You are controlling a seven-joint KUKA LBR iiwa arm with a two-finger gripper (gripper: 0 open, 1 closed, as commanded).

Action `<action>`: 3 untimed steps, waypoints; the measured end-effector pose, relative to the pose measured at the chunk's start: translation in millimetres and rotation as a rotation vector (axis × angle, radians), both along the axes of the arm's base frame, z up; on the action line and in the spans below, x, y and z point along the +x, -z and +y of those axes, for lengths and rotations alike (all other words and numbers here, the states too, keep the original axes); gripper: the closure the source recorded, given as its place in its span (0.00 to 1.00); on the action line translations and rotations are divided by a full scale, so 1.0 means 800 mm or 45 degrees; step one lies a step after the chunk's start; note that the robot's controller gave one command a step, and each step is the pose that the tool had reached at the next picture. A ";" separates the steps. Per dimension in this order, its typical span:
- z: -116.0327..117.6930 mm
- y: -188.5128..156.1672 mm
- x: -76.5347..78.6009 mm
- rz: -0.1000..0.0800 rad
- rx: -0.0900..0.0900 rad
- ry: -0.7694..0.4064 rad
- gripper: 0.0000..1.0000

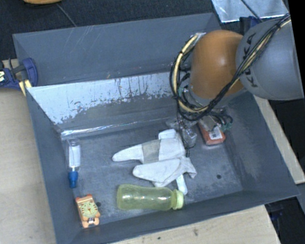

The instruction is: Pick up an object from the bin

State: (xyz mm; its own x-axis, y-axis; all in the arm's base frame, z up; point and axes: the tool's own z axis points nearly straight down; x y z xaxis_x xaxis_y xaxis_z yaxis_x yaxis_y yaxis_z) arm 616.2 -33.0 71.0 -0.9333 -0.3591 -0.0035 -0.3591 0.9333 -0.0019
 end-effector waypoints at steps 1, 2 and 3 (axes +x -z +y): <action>0.000 0.000 0.000 0.000 0.000 0.000 1.00; 0.004 -0.068 0.002 0.007 0.000 -0.019 1.00; 0.011 -0.120 0.008 -0.009 0.000 -0.015 1.00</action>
Offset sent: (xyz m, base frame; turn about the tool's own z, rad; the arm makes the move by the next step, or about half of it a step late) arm 0.0073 0.0098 0.1509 -0.0449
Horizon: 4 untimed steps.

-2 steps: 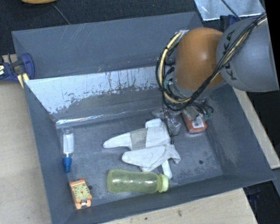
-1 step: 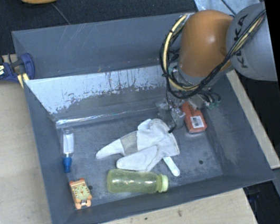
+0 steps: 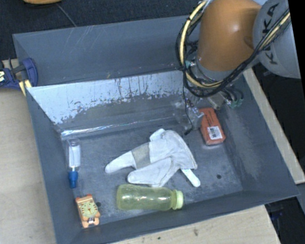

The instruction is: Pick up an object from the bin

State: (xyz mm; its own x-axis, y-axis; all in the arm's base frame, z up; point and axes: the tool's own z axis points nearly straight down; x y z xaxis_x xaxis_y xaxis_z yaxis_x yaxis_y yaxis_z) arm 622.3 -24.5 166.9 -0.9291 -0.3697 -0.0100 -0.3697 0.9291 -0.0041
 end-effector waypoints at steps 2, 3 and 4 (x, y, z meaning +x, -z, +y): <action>0.038 0.041 -0.051 0.009 0.002 0.180 0.00; 0.042 0.101 -0.052 0.014 -0.002 0.007 1.00; 0.042 0.101 -0.052 0.014 -0.002 0.006 1.00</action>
Offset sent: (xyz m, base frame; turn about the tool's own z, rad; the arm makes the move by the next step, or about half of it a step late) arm 0.0000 0.0000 0.0000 0.0000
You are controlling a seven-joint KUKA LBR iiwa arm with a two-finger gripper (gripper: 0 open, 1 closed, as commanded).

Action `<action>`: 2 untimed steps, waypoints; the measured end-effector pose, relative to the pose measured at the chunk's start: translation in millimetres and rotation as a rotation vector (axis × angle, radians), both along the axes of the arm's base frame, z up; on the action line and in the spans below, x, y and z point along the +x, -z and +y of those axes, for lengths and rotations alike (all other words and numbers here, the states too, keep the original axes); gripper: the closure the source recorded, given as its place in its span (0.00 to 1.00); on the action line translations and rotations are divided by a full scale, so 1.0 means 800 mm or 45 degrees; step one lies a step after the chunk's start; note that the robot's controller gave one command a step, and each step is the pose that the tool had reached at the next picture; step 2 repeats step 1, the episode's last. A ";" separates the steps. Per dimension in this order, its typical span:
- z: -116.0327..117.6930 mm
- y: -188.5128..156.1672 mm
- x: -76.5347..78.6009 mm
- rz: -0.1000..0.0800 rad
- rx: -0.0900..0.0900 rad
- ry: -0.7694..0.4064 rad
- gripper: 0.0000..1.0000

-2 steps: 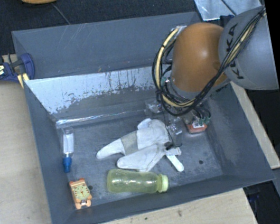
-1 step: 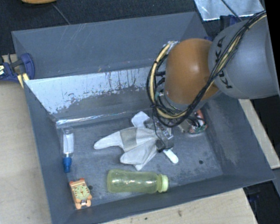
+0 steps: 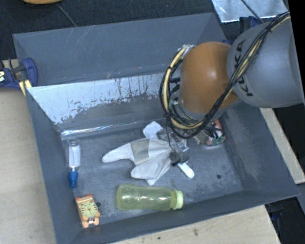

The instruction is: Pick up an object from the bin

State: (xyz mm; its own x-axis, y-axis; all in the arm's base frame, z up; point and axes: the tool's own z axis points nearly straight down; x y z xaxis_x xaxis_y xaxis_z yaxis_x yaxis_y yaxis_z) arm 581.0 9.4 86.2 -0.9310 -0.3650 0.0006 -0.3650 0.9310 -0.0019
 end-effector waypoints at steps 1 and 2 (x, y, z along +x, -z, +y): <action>-0.040 -0.244 -0.011 -0.011 0.001 0.030 1.00; -0.040 -0.244 -0.011 -0.011 0.001 0.030 1.00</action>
Offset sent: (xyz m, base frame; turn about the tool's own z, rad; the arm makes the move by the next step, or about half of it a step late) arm 0.0000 0.0000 0.0000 0.0000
